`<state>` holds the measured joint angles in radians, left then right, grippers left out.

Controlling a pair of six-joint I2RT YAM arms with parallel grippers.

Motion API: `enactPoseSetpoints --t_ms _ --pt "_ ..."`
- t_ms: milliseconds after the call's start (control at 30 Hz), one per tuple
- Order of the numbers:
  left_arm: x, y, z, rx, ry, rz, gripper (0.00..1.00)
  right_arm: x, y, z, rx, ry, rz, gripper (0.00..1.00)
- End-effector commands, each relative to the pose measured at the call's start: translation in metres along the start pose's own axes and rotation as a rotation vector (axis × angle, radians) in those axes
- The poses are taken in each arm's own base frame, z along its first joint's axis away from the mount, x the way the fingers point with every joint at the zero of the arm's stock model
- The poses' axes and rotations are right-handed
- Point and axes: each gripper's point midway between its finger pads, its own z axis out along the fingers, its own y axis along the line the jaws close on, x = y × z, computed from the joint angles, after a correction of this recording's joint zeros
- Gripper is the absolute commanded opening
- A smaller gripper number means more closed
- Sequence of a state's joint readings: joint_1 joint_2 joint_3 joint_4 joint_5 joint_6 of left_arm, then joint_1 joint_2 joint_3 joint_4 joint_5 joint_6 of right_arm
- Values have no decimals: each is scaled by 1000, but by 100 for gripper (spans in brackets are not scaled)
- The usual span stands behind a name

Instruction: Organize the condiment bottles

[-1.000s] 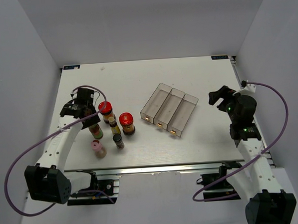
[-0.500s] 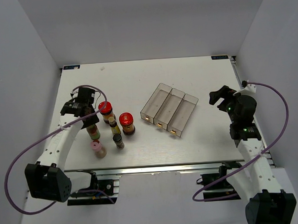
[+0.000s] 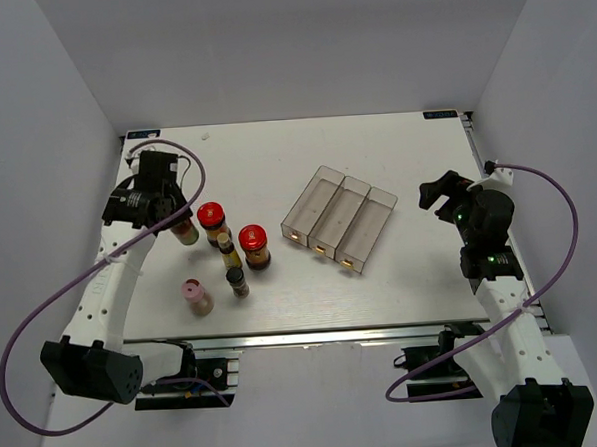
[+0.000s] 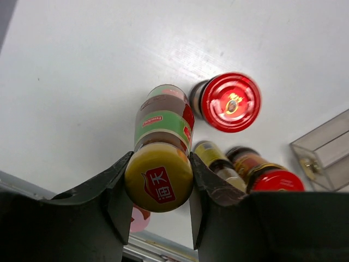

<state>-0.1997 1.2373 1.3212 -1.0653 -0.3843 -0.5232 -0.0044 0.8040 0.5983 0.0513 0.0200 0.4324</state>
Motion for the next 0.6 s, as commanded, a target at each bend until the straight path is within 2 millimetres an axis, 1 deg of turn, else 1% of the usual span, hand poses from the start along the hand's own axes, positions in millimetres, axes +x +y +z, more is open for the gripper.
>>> enactPoseSetpoints --t_ms 0,133,167,200,233,300,400,467,500,567 --pt "-59 -2 -49 69 -212 -83 8 -8 0 -2 -2 -34 -22 89" --pt "-82 -9 -77 149 -289 -119 8 -9 -3 -1 14 -36 -26 89" --pt "-86 -13 -82 174 -299 -124 6 -8 -3 0 16 -32 -25 89" --pt "-88 -18 -85 210 -300 -126 5 -9 -2 0 14 -34 -26 89" --pt "-94 -24 -89 242 -322 -130 5 -6 -3 1 15 -26 -26 89" --pt "-98 -31 -90 273 -327 -133 4 -5 -4 2 22 -19 -24 89" --pt "-100 -54 -89 361 -286 -135 0 -1 -4 4 16 -5 -24 89" --pt "-104 -67 -89 409 -284 -135 0 0 -4 6 15 0 -22 89" --pt "-111 -74 -91 437 -303 -150 0 0 -4 6 14 1 -22 89" --pt "-113 -88 -89 466 -309 -139 0 1 -5 8 17 5 -22 89"
